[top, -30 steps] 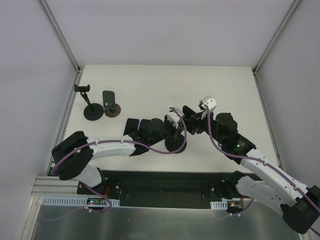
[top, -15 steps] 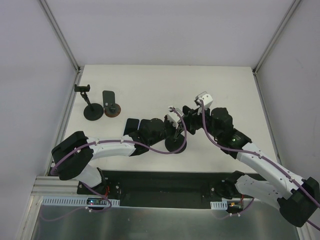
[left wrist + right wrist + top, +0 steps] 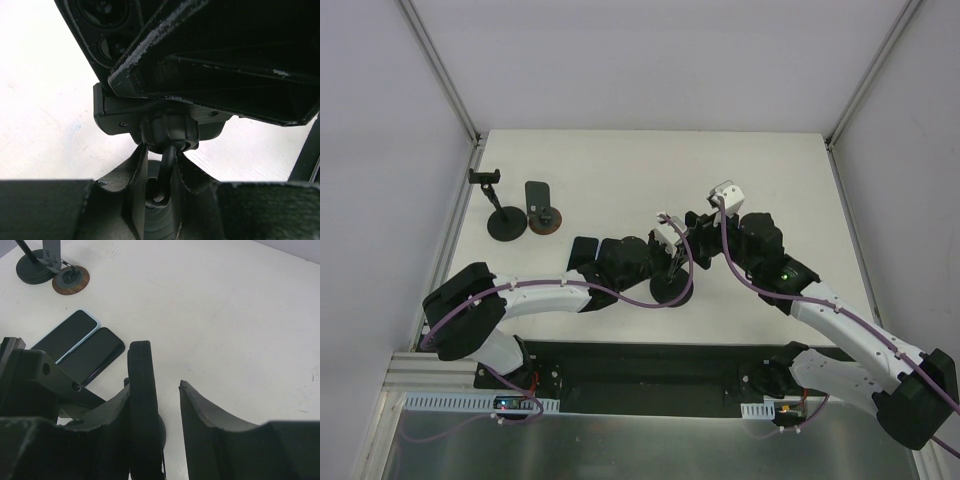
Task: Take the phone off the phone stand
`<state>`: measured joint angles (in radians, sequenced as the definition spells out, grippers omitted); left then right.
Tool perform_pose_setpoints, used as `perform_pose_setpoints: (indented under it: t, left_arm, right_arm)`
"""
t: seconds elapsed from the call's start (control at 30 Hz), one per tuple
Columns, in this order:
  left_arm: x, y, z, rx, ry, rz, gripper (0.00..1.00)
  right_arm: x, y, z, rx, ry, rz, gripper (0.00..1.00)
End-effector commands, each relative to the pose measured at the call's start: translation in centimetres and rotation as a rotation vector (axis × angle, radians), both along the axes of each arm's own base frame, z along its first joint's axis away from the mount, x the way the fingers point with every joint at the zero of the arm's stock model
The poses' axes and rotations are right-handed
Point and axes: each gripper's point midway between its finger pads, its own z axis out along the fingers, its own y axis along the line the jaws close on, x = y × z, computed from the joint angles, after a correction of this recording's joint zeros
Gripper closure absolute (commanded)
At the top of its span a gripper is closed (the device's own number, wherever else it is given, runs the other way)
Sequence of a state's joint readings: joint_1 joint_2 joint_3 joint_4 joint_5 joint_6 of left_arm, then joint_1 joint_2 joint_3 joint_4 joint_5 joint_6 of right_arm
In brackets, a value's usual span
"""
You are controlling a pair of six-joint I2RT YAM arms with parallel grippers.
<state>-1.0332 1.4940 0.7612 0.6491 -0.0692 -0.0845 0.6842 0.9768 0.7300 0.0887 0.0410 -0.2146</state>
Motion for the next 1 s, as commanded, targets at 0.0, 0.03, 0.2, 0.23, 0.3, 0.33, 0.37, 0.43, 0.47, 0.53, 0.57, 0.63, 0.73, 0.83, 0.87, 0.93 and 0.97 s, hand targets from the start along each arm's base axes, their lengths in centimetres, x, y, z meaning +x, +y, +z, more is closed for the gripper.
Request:
perform_pose_setpoints:
  t: [0.0,0.03,0.2,0.23,0.3,0.33,0.37,0.43,0.47,0.53,0.57,0.63,0.73,0.83,0.87,0.93,0.97]
  left_arm:
    - [-0.3,0.4,0.3,0.018,0.01,0.0,1.0]
    - [-0.3,0.4,0.1,0.022,0.012,0.002,1.0]
    - [0.0,0.7,0.0,0.041,0.011,0.025,1.0]
    - [0.2,0.8,0.1,0.042,0.01,0.031,1.0]
    - [0.4,1.1,-0.2,0.056,0.01,0.049,1.0]
    - [0.5,1.2,-0.1,0.056,0.009,0.059,1.0]
    - [0.7,1.4,-0.2,0.061,0.01,0.072,1.0]
    - [1.2,1.9,-0.3,0.076,0.014,0.103,1.0]
    - [1.6,2.3,-0.4,0.081,0.024,0.123,1.0]
    - [2.2,3.2,-0.7,0.11,0.042,0.169,1.0]
    - [2.7,3.7,-0.8,0.111,0.056,0.196,1.0]
    - [3.5,5.3,-1.5,0.139,0.078,0.265,1.0]
    - [4.8,7.7,-2.5,0.143,0.144,0.367,1.0]
    - [5.8,9.9,-3.3,0.136,0.2,0.44,1.0]
    - [6.0,10.4,-3.4,0.14,0.208,0.463,1.0]
    - [6.5,11.2,-3.4,0.146,0.211,0.491,1.0]
    - [6.6,11.6,-3.5,0.154,0.213,0.501,1.0]
  right_arm:
    - [1.0,0.3,3.6,0.068,-0.085,-0.016,0.61]
    - [1.0,0.3,3.7,0.072,-0.086,-0.013,0.62]
    - [0.5,0.6,3.8,0.083,-0.081,0.012,0.73]
    - [0.4,0.5,4.0,0.086,-0.085,0.012,0.76]
    - [0.2,0.4,4.0,0.082,-0.082,0.013,0.86]
    - [0.1,0.3,4.1,0.083,-0.083,0.018,0.89]
    - [0.0,0.1,3.8,0.073,-0.075,0.013,0.93]
    - [-0.4,-0.1,3.8,0.069,-0.07,0.015,0.99]
    - [-0.7,-0.3,3.4,0.058,-0.054,0.018,0.99]
    - [-1.2,-0.7,3.3,0.05,-0.049,0.018,0.99]
    - [-1.5,-1.0,2.7,0.032,-0.032,0.016,0.99]
    - [-2.2,-1.6,2.5,0.004,-0.022,0.025,0.99]
    - [-3.2,-2.8,1.2,-0.07,0.022,0.016,0.99]
    - [-4.4,-3.6,-0.3,-0.137,0.067,0.015,0.99]
    - [-4.8,-3.8,-1.0,-0.162,0.084,0.02,0.99]
    - [-5.0,-4.0,-1.6,-0.176,0.096,0.018,0.99]
    - [-5.1,-4.1,-1.9,-0.18,0.101,0.018,0.99]
